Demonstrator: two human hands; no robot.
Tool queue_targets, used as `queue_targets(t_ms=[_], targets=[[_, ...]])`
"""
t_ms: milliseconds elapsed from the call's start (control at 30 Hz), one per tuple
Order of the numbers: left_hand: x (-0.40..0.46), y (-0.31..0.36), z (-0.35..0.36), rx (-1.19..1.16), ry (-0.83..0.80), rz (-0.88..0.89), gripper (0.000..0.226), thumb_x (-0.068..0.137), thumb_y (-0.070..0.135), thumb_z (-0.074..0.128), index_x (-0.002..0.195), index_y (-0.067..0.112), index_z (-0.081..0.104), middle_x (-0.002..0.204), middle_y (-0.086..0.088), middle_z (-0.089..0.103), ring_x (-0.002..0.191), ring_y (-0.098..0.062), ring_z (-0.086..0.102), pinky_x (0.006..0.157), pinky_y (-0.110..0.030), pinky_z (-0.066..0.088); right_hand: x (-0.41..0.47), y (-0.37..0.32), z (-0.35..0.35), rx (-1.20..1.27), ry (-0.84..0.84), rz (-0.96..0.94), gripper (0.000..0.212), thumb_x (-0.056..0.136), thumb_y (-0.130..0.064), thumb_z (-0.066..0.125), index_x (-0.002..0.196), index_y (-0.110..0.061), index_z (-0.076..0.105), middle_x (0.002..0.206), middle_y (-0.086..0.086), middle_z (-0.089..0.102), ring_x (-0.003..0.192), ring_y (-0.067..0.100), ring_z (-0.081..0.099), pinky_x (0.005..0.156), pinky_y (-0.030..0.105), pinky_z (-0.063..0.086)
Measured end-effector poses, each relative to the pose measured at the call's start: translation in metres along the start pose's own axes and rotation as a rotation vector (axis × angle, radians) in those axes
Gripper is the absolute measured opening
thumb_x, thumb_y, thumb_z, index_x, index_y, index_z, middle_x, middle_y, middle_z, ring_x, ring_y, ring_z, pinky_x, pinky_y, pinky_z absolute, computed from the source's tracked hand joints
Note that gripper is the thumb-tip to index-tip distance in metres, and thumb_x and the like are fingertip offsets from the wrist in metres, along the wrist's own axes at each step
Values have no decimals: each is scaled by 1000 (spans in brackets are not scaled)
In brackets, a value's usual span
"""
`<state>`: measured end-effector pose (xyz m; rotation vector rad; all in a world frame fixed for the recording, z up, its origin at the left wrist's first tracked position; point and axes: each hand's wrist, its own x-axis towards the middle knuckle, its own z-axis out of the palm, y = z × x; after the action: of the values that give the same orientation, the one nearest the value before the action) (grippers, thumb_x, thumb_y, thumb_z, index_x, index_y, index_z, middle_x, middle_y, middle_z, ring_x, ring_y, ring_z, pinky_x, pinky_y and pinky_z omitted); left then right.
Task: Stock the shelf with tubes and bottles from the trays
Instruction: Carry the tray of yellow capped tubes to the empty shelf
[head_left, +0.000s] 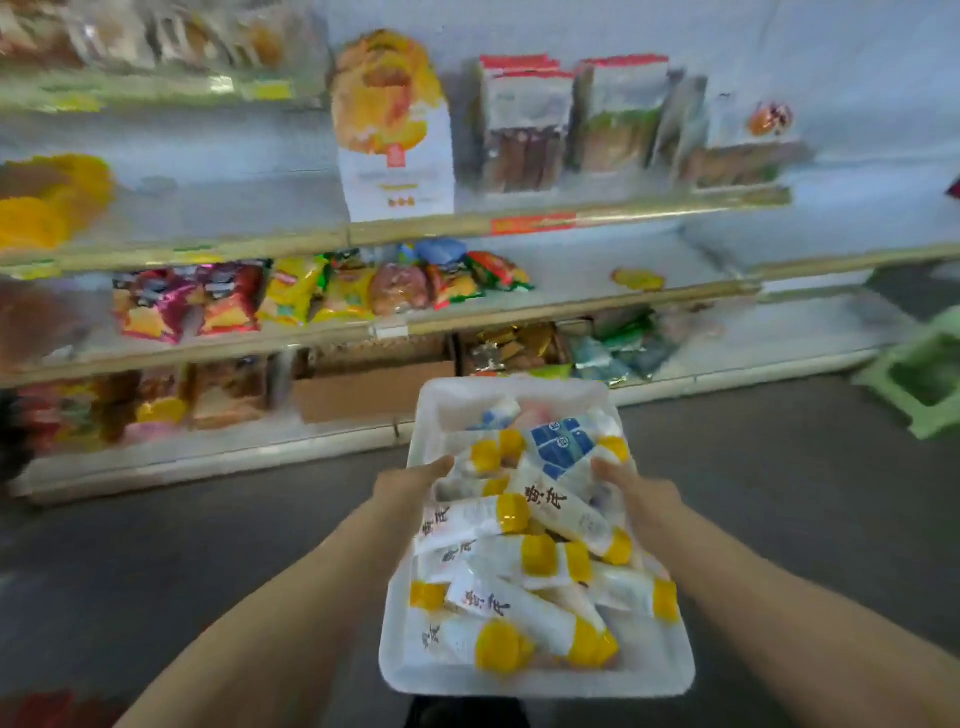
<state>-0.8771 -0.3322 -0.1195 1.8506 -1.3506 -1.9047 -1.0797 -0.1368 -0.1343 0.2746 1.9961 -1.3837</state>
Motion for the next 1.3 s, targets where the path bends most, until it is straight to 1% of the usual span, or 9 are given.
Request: queue_targets(t_ms=[167,367,533,633,733,900,967,1133,1300], targets=[[65,60,121,251,-192,-6,91,54,57,90,123,4,61,114,-14,65,93,-31,65,82,-42,55,49,-29,-63,115,218,45,81,71,-35,91,127,10,55,115,19,60,95,33,60,70,37,51],[53,142,245,342,-371,-2,74,81,38,80,136,-1,51,133,-23,58,118,-39,57,99,-47,47,98,-63,-120,243,461,165,98,66,-46,90,138,5,48,122,19,57,103,36,60,71,39,50],[48,181,344,497,-472,72,71,79,37,82,131,-2,52,116,-19,60,97,-31,56,92,-43,50,129,-81,-171,351,600,276,97,65,-51,90,135,2,51,117,17,59,96,34,61,72,40,51],[45,192,408,598,-524,68,66,80,37,81,128,1,55,97,-12,55,79,-28,52,87,-42,50,155,-87,-209,423,646,317,98,63,-51,91,137,-1,50,125,18,58,108,37,62,82,44,54],[38,198,472,687,-582,73,60,87,33,74,131,-2,53,109,-17,59,89,-30,57,77,-40,42,186,-96,-252,465,661,364,96,67,-48,90,140,-3,48,129,18,57,113,39,59,90,48,53],[33,209,593,774,-575,89,57,82,33,79,122,-1,57,75,-9,51,65,-24,49,59,-36,43,249,-116,-336,564,671,405,86,70,-41,89,137,-4,49,122,17,56,111,37,59,85,48,52],[25,219,642,787,-582,76,59,81,32,80,124,0,56,79,-11,55,66,-25,52,60,-37,45,271,-130,-370,592,668,431,86,70,-41,89,136,-5,49,118,16,54,112,38,58,93,50,52],[19,239,763,718,-592,26,79,76,27,85,141,2,46,128,-23,59,85,-36,62,59,-42,52,327,-172,-457,586,715,450,86,74,-45,86,139,-7,46,128,15,54,108,34,56,90,48,50],[13,262,875,708,-639,9,63,80,21,82,131,-2,54,113,-23,63,69,-31,59,61,-44,52,395,-210,-539,576,724,451,83,74,-47,85,137,-8,48,113,10,51,97,28,54,82,43,48]])
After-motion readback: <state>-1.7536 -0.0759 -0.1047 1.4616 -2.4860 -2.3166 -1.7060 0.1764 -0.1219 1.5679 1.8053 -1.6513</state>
